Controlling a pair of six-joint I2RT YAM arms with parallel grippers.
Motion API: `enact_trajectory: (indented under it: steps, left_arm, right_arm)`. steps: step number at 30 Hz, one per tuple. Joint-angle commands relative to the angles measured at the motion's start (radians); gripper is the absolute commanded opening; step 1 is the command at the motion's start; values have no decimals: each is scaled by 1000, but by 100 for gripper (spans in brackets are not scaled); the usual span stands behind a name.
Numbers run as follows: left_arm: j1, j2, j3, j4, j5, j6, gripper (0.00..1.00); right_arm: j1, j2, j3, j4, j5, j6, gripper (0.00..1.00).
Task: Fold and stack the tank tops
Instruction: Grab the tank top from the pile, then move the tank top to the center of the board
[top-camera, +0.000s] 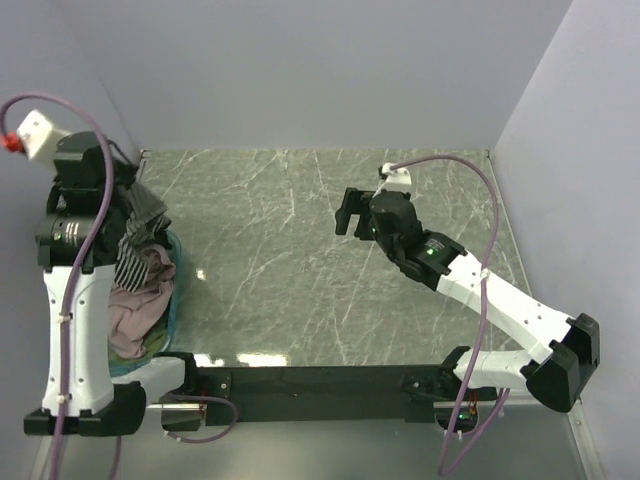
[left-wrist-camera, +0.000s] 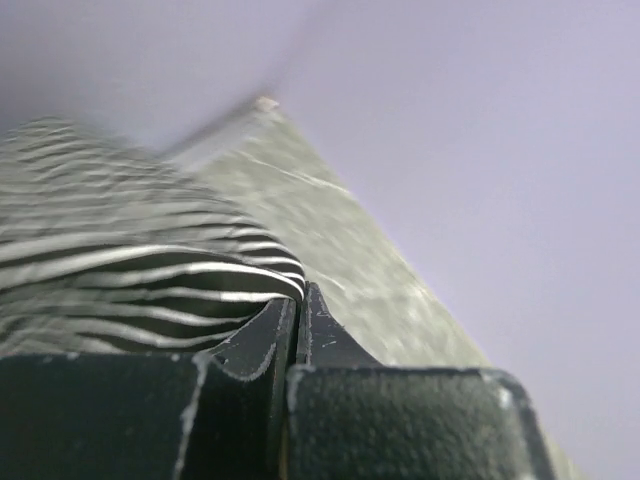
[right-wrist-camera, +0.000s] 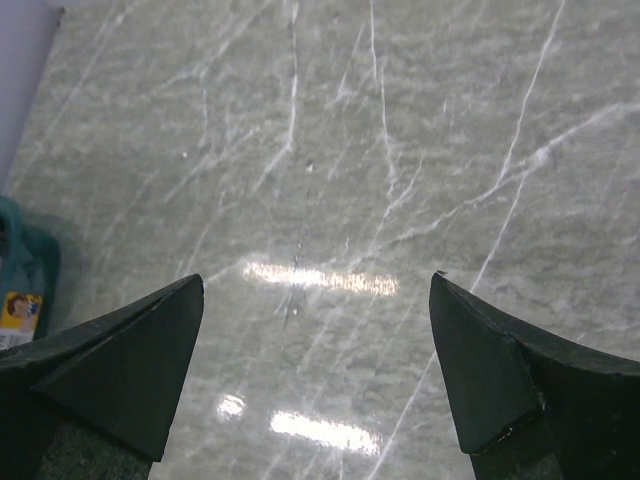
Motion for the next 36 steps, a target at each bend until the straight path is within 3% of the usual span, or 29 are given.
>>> enact_trajectory:
  steps: [1,10,14,16,22,24,25,28,33,36]
  left_arm:
    - [-140,91,87,33,-9,56,1]
    - [-676,430,480,40,-74,87,1]
    - [-774,507,557,80,-20,90,1]
    - [-780,498,493,109,13,59,1]
    - [-777,416,-34,286,182,-47,2]
    - [-761,401,-226,356,261,-85,20]
    - [-726,393,-336,381,300,-94,36]
    - [-652,347,-476,487,423,-125,61]
    - [-636,280,-489,446,395,-107,72]
    - [-636,242,-567,438,438,-160,64]
  right_arm:
    - [2,-15,86,-1,71,-20,100]
    - [-56,-30,213,-78,175,-27,100]
    - [-100,-65,229,-96,198,-29,100]
    - [-114,-96,216,-95,203,-27,100]
    - [-119,-119,112,-88,198,9,100]
    - [-117,-107,63,-93,195,29,100]
    - [-117,-99,48,-93,189,37,100]
    - [-120,-65,-6,-88,151,69,100]
    - [-122,-38,-118,-78,114,126,100]
    - [-122,-53,-202,-79,100,175,97]
